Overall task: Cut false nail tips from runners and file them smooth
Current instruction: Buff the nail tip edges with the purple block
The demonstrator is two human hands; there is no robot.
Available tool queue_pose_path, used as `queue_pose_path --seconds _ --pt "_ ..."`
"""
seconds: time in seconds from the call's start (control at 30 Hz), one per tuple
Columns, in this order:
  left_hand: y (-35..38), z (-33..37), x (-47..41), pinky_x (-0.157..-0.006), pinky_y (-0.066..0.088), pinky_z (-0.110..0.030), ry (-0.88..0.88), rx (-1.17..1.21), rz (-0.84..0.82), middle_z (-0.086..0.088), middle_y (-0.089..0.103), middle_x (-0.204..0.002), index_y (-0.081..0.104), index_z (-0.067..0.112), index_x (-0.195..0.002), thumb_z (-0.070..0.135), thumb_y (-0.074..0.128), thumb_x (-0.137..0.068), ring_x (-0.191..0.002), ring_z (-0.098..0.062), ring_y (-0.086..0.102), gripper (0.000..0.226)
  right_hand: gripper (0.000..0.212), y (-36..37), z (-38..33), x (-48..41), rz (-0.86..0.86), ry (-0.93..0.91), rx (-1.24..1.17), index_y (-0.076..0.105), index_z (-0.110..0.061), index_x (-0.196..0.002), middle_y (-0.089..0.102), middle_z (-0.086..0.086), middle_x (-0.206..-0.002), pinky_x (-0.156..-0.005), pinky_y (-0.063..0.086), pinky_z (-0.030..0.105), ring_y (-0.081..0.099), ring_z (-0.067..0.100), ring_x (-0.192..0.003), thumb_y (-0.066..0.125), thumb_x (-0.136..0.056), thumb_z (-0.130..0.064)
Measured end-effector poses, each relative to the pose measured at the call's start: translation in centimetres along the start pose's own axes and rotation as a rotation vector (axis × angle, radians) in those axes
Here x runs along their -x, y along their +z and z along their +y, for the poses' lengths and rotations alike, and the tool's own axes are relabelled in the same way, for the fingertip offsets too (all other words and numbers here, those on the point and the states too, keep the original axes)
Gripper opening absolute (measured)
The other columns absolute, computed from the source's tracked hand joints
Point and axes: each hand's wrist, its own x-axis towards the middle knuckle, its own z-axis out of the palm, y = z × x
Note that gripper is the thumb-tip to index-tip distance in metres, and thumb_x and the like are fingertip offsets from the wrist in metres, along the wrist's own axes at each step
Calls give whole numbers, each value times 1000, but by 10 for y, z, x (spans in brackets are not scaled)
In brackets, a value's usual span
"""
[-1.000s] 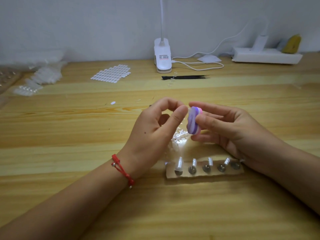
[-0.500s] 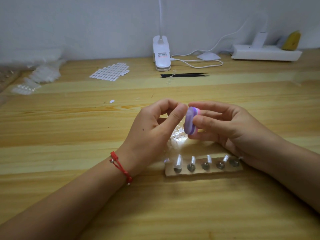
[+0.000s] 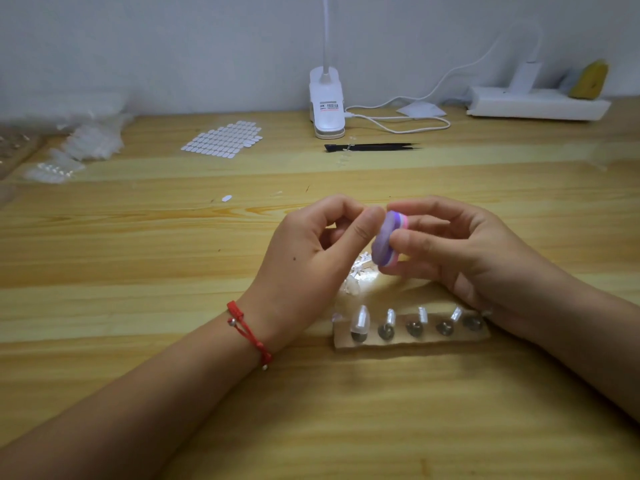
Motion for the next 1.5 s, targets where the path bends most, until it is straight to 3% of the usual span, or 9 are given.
queue_pose_path --seconds 0.03,0.1,0.23,0.77,1.0,1.13,1.27,1.5 --pt "0 0 1 -46 30 -24 7 4 4 -8 39 -49 63 21 -77 31 58 -91 -42 -15 33 18 27 -1 0 0 15 -2 -39 78 -16 -85 73 9 -80 -65 58 26 73 19 -73 76 -58 -14" --pt "0 0 1 -44 24 -13 6 20 29 10 31 -47 63 21 -76 32 56 -88 -41 -3 25 18 24 -2 0 -1 20 -2 -51 78 -17 -82 72 9 -79 -64 58 26 73 19 -72 76 -59 -13" --pt "1 4 1 -40 19 -12 -18 54 28 -3 34 -50 65 16 -78 33 56 -86 -38 -2 22 20 26 -1 0 0 -9 0 -6 77 -16 -84 72 9 -80 -64 58 26 72 20 -73 77 -58 -13" --pt "3 5 2 -38 17 -9 -43 64 74 9 28 -43 65 19 -77 34 58 -85 -34 -2 21 18 23 -3 0 -1 -33 6 -34 77 -19 -80 71 9 -80 -63 58 26 72 19 -71 77 -57 -13" --pt "5 6 3 -40 18 -10 -5 41 95 -2 30 -48 66 12 -79 33 58 -87 -38 -2 21 24 25 -4 0 -1 -57 1 -28 78 -19 -81 72 7 -78 -62 58 25 72 18 -69 78 -56 -15" --pt "4 5 2 -39 17 -10 -36 36 110 2 29 -46 66 13 -77 35 58 -84 -36 -2 21 24 25 -4 1 -2 -28 -5 -60 78 -21 -79 72 6 -77 -63 58 25 72 17 -69 78 -55 -16" --pt "6 6 4 -39 18 -12 -26 25 90 -18 33 -50 67 12 -78 37 58 -84 -39 -3 20 27 27 -3 1 -1 -62 -3 7 77 -18 -82 72 10 -80 -63 58 25 72 20 -72 79 -56 -15" --pt "3 2 1 -42 21 -11 -29 29 112 1 31 -49 65 9 -76 34 61 -84 -40 -2 22 27 26 -4 2 -2 -47 -1 -30 77 -19 -81 72 7 -79 -64 58 26 72 19 -71 79 -55 -15"
